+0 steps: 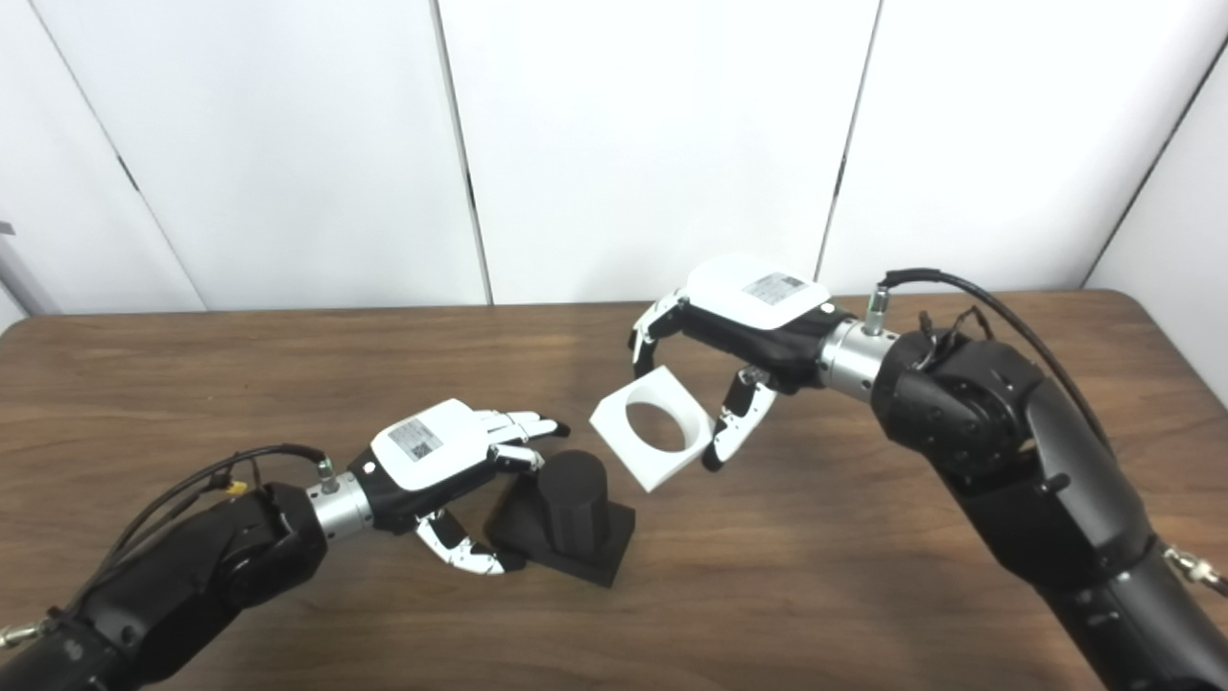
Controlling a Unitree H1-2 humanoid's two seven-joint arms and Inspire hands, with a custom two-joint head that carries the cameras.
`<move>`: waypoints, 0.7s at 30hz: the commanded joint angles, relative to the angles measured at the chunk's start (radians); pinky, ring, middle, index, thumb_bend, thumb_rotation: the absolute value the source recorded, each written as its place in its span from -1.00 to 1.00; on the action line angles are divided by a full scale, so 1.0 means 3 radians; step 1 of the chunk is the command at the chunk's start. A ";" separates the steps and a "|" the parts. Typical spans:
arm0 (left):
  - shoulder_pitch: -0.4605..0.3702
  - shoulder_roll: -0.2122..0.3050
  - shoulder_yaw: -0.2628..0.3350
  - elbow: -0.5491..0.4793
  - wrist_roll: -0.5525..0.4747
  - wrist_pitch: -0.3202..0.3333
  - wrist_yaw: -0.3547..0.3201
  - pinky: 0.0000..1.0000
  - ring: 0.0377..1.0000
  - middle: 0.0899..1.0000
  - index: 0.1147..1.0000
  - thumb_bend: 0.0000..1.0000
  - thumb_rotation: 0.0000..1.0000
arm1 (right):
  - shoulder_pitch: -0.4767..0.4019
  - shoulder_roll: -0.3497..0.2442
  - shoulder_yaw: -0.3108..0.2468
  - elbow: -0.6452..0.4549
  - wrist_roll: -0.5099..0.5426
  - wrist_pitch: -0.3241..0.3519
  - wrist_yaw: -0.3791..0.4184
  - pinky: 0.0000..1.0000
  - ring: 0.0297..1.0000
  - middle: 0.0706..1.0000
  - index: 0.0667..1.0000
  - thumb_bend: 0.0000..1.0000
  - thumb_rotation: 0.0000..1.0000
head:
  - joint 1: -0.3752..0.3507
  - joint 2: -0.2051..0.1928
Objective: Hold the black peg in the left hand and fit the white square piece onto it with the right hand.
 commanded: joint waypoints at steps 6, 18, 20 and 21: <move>0.0134 -0.0036 -0.0161 0.0089 0.0334 0.0031 -0.0361 0.58 0.83 0.88 0.20 0.91 -0.49 | -0.0218 0.0053 -0.0043 -0.0142 0.0038 -0.0006 -0.0007 0.54 0.64 0.52 -0.12 0.03 -0.73 | 0.0010 0.0015; 0.0143 -0.0037 -0.0137 0.0061 0.0322 0.0025 -0.0367 0.56 0.81 0.87 0.20 0.93 -0.49 | -0.0205 0.0215 0.0013 -0.0100 0.0036 -0.0019 0.0010 0.55 0.65 0.51 -0.12 0.04 -0.73 | 0.0020 0.0029; 0.0143 -0.0037 -0.0130 0.0047 0.0329 0.0035 -0.0399 0.59 0.83 0.89 0.21 0.91 -0.48 | -0.0197 0.0235 0.0031 -0.0083 0.0026 -0.0043 -0.0002 0.56 0.64 0.51 -0.12 0.03 -0.73 | 0.0024 0.0033; 0.0142 -0.0036 -0.0130 0.0043 0.0335 0.0036 -0.0410 0.59 0.83 0.89 0.21 0.91 -0.47 | -0.0194 0.0243 0.0045 -0.0076 0.0019 -0.0045 -0.0001 0.56 0.64 0.50 -0.12 0.03 -0.73 | 0.0024 0.0033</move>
